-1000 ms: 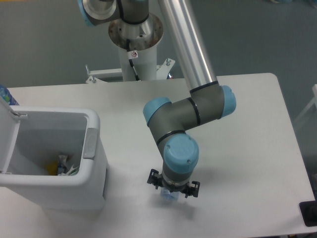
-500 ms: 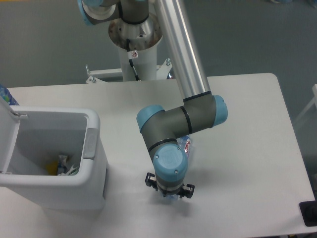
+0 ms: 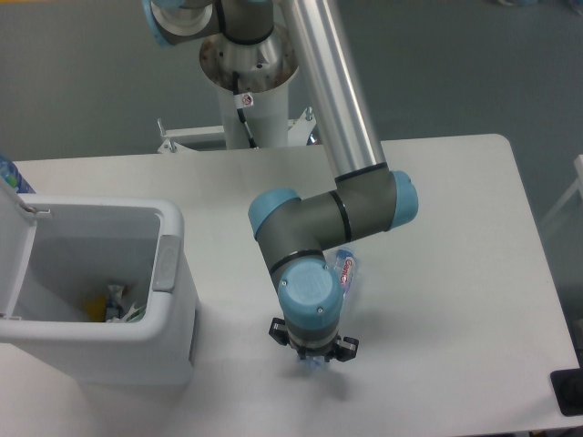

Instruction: Place the trash in the trash can

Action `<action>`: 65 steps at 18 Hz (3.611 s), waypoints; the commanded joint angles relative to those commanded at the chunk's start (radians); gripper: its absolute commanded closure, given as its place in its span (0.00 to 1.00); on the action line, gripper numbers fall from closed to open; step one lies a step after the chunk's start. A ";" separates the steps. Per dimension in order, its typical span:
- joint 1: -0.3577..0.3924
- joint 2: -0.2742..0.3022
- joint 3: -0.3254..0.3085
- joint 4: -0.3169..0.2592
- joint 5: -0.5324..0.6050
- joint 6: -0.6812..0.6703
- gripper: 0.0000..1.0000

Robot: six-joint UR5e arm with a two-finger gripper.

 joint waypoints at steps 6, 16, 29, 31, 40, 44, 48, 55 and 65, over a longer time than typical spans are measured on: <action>0.057 0.100 0.046 0.002 -0.181 -0.058 0.79; 0.118 0.302 0.115 0.136 -0.633 -0.196 0.84; 0.042 0.344 0.177 0.153 -1.048 -0.302 0.83; 0.020 0.332 0.170 0.167 -1.046 -0.304 0.83; -0.051 0.324 0.005 0.262 -1.035 -0.285 0.63; -0.051 0.328 -0.015 0.262 -1.037 -0.235 0.05; -0.051 0.331 -0.031 0.262 -1.037 -0.230 0.00; 0.040 0.324 -0.031 0.258 -1.032 -0.242 0.00; 0.199 0.287 -0.103 0.256 -0.770 -0.134 0.00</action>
